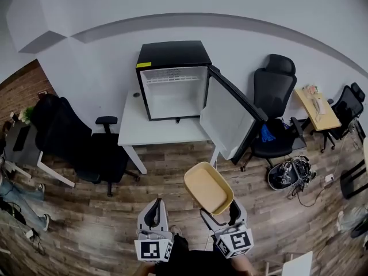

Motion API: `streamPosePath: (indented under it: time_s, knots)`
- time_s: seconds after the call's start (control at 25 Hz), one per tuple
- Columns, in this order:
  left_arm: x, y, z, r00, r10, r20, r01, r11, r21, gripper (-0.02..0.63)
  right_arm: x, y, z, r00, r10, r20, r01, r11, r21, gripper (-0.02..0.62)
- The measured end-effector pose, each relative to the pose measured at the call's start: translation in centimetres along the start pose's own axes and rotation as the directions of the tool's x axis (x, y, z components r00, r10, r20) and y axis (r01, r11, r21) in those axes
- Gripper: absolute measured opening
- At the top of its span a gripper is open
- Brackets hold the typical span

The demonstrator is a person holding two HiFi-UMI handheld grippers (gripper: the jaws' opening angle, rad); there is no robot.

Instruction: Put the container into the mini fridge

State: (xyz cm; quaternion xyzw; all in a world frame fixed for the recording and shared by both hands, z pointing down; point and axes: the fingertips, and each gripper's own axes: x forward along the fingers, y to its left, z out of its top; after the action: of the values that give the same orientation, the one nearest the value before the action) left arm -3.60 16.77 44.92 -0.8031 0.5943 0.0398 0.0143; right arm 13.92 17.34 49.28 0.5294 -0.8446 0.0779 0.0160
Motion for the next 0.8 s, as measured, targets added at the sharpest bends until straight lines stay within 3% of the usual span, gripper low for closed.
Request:
streamPosePath:
  time_s: [0.4,0.8]
  knots:
    - [8.7,8.0,-0.9,0.998,-0.054,-0.013,0.054,0.999,-0.005,0.008,12.7,0.1,2.1,0.999,-0.037,0.003,0.037,0.999,0.019,0.462]
    - [17.8,11.0,-2.3,0.998,-0.047,-0.033,0.046,0.999,-0.014,0.008,22.7,-4.4,3.0,1.0,-0.028,-0.01,0.028,1.0,0.009,0.461]
